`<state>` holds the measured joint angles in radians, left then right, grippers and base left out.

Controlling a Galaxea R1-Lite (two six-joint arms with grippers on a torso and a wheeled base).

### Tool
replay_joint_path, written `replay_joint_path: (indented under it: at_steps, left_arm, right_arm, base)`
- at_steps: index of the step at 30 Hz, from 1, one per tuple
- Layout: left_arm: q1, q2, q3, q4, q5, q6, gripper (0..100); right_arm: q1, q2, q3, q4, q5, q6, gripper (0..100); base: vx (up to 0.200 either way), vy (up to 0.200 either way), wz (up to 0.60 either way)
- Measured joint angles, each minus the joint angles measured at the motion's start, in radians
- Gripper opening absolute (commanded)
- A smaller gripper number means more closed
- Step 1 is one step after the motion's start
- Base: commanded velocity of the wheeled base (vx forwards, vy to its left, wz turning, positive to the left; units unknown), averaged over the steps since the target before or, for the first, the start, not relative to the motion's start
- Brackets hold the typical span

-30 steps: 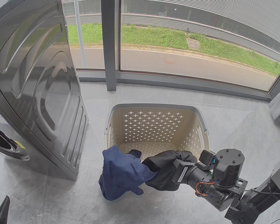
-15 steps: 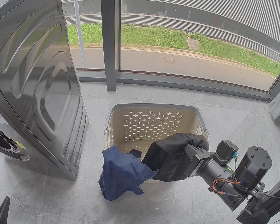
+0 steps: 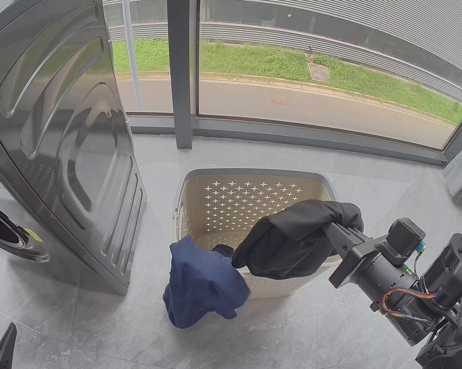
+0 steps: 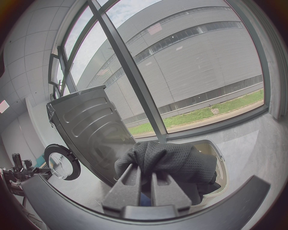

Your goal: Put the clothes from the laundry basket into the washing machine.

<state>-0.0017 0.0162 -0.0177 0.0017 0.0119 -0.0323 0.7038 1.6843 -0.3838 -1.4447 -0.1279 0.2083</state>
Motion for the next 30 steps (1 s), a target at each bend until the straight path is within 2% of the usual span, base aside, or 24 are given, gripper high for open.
replay_joint_path:
  at_steps: [7, 16, 30]
  left_arm:
    - [0.000, 0.000, 0.000, 0.000, -0.003, 0.001, 100]
    - [-0.001, 0.000, 0.000, 0.008, -0.008, 0.010, 100]
    - [-0.003, 0.000, 0.000, 0.009, -0.011, 0.005, 100]
  right_arm:
    - [0.010, -0.010, 0.003, -0.014, 0.000, 0.000, 0]
    - [0.021, -0.003, 0.007, -0.018, -0.002, 0.005, 0]
    - [0.053, 0.011, 0.008, -0.041, -0.006, 0.009, 0]
  base:
    - [-0.200, 0.000, 0.00]
    - [0.000, 0.000, 0.00]
    - [0.000, 0.200, 0.00]
